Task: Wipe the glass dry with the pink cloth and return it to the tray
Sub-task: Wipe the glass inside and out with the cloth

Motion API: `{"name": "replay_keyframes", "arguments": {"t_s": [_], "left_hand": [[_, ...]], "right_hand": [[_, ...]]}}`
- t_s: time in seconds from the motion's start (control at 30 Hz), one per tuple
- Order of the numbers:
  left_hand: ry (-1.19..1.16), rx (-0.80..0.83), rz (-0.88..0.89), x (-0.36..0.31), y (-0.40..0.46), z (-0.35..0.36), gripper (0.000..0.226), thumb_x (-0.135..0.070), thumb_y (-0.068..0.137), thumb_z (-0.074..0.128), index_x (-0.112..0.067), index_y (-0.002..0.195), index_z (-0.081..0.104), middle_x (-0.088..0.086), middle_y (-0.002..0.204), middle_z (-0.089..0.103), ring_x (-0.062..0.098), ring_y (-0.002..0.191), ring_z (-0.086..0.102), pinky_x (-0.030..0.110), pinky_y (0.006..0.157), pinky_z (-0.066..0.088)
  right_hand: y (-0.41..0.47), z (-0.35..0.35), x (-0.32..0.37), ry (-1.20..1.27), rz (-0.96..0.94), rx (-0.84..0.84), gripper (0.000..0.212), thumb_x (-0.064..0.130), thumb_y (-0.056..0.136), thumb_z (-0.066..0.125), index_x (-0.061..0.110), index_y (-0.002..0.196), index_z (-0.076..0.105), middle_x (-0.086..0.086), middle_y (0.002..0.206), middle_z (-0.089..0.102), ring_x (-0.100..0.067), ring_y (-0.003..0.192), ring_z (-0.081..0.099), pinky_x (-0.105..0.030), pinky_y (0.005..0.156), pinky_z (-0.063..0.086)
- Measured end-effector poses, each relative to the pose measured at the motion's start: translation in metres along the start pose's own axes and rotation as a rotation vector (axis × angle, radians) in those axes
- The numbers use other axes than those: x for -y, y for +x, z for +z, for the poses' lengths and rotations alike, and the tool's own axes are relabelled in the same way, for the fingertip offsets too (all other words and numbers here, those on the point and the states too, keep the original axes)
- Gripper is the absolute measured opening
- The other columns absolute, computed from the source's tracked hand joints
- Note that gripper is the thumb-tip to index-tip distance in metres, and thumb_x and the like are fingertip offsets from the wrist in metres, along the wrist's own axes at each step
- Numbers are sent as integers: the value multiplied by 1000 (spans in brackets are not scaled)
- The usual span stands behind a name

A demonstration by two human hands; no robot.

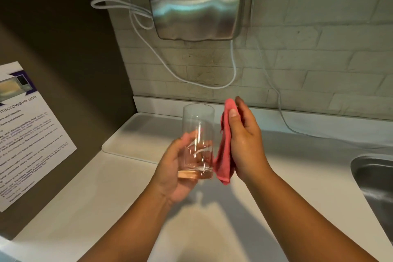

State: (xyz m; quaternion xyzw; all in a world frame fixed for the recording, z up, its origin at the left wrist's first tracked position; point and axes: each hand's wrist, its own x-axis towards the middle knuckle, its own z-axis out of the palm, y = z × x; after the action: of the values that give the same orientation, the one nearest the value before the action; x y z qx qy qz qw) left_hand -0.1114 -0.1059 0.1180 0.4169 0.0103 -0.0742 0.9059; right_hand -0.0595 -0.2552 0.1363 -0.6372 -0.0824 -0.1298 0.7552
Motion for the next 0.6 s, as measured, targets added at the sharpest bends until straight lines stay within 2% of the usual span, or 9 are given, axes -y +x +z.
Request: {"name": "replay_keyframes", "arguments": {"t_s": [0.03,0.07,0.1,0.2,0.27,0.37,0.43,0.5,0.6], "left_hand": [[-36,-33,2,-1,1,-2,65,-44,81,70,-12,137,68,17,103,72,31,77,70,40,72,56],[-54,-58,8,-2,3,-3,67,-45,82,67,-11,140,66,15,99,72,31,75,71,38,68,58],[-56,-72,15,-4,4,-4,67,-46,82,66,-11,140,64,15,97,73,32,75,73,37,66,59],[-50,-57,18,-5,5,-3,60,-47,87,66,-13,136,60,20,109,76,37,85,76,42,69,62],[-46,-36,-4,-5,5,0,60,-45,91,63,-12,141,58,21,116,75,37,95,73,45,78,59],[-58,-47,-32,-3,5,4,57,-44,98,56,-9,143,58,20,111,74,34,102,69,45,85,56],[-59,-75,-42,1,5,6,52,-42,104,50,-3,134,67,19,110,75,32,103,71,43,91,53],[-54,-91,-41,5,5,6,47,-42,105,47,-7,121,74,16,104,76,29,96,71,41,87,52],[-41,-73,-55,9,3,6,45,-47,102,51,-13,122,72,15,98,77,28,87,73,40,74,57]], "right_hand": [[-3,-3,0,19,15,-37,40,41,103,58,42,143,50,4,138,60,-10,116,64,-38,98,54],[-7,-5,1,2,0,-70,34,40,102,61,42,134,51,1,129,63,-17,109,67,-46,92,56],[-11,-6,1,-27,-42,-90,28,38,100,64,39,125,51,2,120,64,-14,99,68,-45,83,56],[-24,-8,6,-69,-198,-36,20,26,100,67,26,113,51,15,96,66,2,75,65,-26,67,53],[-30,-6,10,-78,-235,53,18,27,98,68,28,106,52,19,90,67,-4,70,67,-23,58,54],[-36,1,11,-230,-373,110,23,34,89,73,41,100,53,12,100,62,-11,89,64,-20,72,49],[-37,5,8,-350,-469,156,28,33,87,74,43,105,55,12,106,55,-3,97,59,-10,76,44],[-34,8,4,-423,-501,145,27,32,88,75,38,108,59,16,109,50,3,99,56,-6,78,42],[-20,4,0,-422,-447,63,22,40,90,72,38,110,64,16,109,50,5,100,57,-4,79,42]]}}
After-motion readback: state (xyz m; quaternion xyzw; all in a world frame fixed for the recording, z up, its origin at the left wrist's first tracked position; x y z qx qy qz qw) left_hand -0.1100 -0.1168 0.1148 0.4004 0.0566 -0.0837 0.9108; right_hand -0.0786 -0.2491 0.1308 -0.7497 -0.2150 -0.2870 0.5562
